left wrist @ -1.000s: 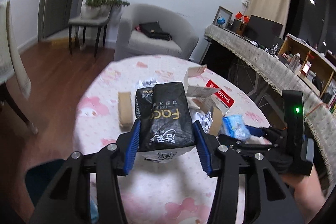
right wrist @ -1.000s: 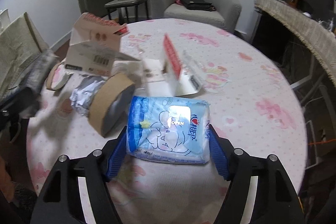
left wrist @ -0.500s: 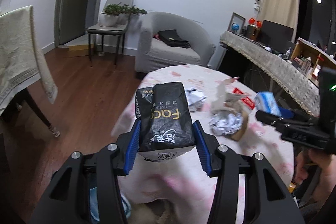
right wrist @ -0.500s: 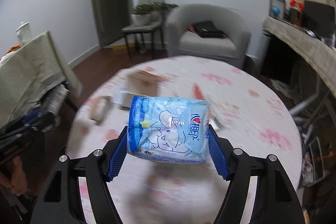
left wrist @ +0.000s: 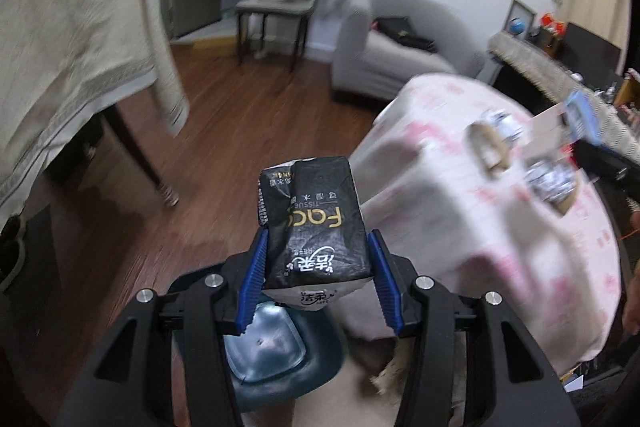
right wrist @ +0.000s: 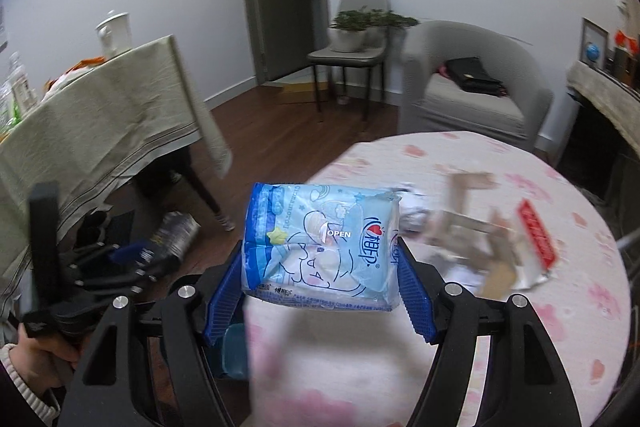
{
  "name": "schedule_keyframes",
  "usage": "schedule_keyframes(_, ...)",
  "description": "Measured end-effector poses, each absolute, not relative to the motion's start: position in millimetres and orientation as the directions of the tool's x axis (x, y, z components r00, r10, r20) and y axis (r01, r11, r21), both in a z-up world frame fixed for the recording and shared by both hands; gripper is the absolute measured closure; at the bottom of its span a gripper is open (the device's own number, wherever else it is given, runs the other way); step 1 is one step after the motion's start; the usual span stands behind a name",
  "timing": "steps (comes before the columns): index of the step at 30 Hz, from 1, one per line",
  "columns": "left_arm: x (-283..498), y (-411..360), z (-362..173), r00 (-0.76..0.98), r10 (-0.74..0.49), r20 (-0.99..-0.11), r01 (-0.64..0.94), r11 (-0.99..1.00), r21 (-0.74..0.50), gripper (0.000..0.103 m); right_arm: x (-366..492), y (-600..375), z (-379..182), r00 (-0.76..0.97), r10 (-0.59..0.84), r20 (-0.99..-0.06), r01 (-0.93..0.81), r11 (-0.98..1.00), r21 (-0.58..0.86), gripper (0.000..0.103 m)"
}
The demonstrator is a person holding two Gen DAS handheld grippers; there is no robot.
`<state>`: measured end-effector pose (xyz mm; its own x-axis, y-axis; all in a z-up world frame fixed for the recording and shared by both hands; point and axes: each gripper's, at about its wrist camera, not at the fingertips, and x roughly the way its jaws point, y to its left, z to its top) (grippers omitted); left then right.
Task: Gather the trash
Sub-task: 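Carry both packs over the teal bin and open both grippers to drop them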
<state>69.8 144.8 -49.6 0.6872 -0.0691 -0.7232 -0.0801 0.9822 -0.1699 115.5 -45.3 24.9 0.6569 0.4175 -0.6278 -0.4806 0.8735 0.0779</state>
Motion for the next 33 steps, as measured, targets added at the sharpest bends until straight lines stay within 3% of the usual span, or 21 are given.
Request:
schedule_keyframes(16, 62.6, 195.3, -148.8, 0.437, -0.067, -0.897, -0.173, 0.972, -0.157, 0.050, 112.9, 49.1, -9.1, 0.513, 0.518, -0.684, -0.603, 0.785, 0.143, 0.031)
schedule_keyframes(23, 56.8, 200.4, -147.7, 0.452, -0.042, -0.891, -0.140, 0.983, -0.118, 0.036, 121.7, 71.7, -27.6, 0.463, 0.534, -0.707, -0.605, 0.773, 0.188, 0.031)
schedule_keyframes(33, 34.2, 228.3, -110.3, 0.550, -0.009, -0.835, -0.177, 0.976, -0.127, 0.044, 121.6, 109.4, -58.1, 0.410, 0.515, -0.753, -0.630, 0.757, 0.175, 0.031)
